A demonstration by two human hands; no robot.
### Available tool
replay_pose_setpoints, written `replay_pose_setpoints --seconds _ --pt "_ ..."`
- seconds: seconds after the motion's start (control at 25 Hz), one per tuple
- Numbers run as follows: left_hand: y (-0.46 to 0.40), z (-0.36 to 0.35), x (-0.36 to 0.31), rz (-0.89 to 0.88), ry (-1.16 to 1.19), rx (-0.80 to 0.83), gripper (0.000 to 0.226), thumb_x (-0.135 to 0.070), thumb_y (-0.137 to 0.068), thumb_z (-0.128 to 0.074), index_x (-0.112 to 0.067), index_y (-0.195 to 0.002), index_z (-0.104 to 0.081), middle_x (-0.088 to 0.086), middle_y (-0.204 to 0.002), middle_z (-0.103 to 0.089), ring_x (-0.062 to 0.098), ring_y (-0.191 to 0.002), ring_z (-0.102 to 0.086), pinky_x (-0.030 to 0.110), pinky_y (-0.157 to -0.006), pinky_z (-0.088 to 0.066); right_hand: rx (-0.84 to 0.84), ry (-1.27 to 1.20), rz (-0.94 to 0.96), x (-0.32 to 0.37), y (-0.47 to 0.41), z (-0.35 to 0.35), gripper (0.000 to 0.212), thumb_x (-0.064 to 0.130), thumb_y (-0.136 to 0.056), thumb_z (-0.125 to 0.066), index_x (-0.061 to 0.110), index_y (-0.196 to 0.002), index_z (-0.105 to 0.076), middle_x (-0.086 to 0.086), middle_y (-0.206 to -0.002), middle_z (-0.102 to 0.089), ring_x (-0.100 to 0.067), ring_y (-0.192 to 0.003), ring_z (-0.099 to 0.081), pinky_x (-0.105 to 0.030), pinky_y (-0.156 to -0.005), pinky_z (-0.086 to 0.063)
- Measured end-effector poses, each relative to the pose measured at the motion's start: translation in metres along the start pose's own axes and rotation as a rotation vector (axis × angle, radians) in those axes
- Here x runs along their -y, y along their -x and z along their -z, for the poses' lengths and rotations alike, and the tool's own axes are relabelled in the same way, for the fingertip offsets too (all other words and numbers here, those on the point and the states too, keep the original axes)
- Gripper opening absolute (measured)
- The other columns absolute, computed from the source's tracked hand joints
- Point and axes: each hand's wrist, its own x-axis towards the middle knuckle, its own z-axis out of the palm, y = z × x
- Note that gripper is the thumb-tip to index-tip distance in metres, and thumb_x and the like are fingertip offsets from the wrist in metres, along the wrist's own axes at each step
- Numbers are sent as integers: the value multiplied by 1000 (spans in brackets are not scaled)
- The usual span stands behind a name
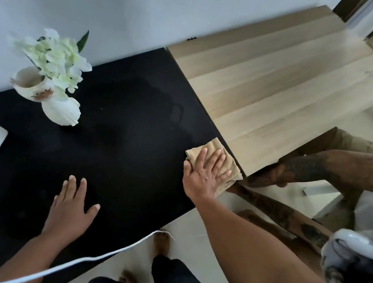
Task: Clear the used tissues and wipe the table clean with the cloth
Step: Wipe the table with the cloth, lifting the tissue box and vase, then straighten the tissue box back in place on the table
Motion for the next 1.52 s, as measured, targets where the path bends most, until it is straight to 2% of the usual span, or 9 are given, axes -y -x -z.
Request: replay_pose_setpoints --seconds 0.24,0.4,0.6,0.72,0.84,1.04,1.2,1.32,1.52 --pt "14 23 0 -3 167 37 74 -41 -103 -55 -20 -166 -20 0 -176 4 17 -162 4 44 -126 -24 76 37 194 26 37 11 79 63 -103 -17 21 -164 11 -8 -169 28 -25 -152 35 -59 -123 18" --pt "37 45 14 47 370 -30 56 -35 -104 -55 -21 -157 -45 -1 -169 -33 15 -156 -29 35 -120 -34 144 17 478 75 89 -4 72 60 -106 -23 22 -165 -7 -7 -173 10 -23 -157 22 -54 -128 6" --pt "70 68 74 162 603 -131 43 -34 -102 -58 -22 -143 -61 -2 -138 -68 10 -127 -63 30 -105 -52 422 9 699 154 138 -10 61 55 -107 -36 23 -159 -34 0 -168 -31 -15 -158 -20 -38 -126 -21" --pt "85 88 117 316 814 -258 38 -33 -101 -60 -21 -137 -66 -6 -127 -72 2 -107 -65 17 -87 -51 472 42 804 213 160 -9 52 50 -105 -46 22 -149 -51 3 -151 -56 -14 -142 -50 -33 -116 -40" --pt "90 109 156 492 982 -385 35 -35 -100 -62 -20 -132 -68 -8 -115 -73 1 -95 -63 16 -76 -47 492 -23 856 276 178 -3 46 46 -103 -54 20 -141 -60 3 -138 -67 -15 -130 -60 -31 -110 -47" --pt "88 133 194 650 1318 -550 23 -29 -99 -64 -25 -77 -64 -10 -79 -61 23 -88 -69 54 -95 -59 473 -145 885 376 191 11 47 39 -103 -59 15 -142 -59 -2 -138 -67 -16 -129 -61 -31 -109 -48" --pt "69 146 211 695 1517 -580 19 -23 -97 -66 -20 -79 -64 -1 -82 -66 24 -86 -66 49 -89 -59 440 -140 864 443 171 9 56 42 -101 -59 15 -149 -49 -8 -147 -58 -25 -138 -53 -40 -113 -45" --pt "50 155 215 783 1449 -522 15 -20 -96 -67 -27 -84 -62 7 -103 -72 18 -92 -73 46 -90 -62 441 -116 817 477 148 2 64 39 -100 -61 11 -153 -40 -12 -151 -52 -30 -141 -48 -41 -112 -40" --pt "24 160 216 894 1483 -570 21 -27 -96 -69 -17 -81 -57 11 -93 -65 23 -87 -61 54 -98 -57 555 -150 689 502 110 -22 88 45 -95 -66 18 -164 -19 -8 -170 -24 -29 -156 -25 -50 -125 -26"
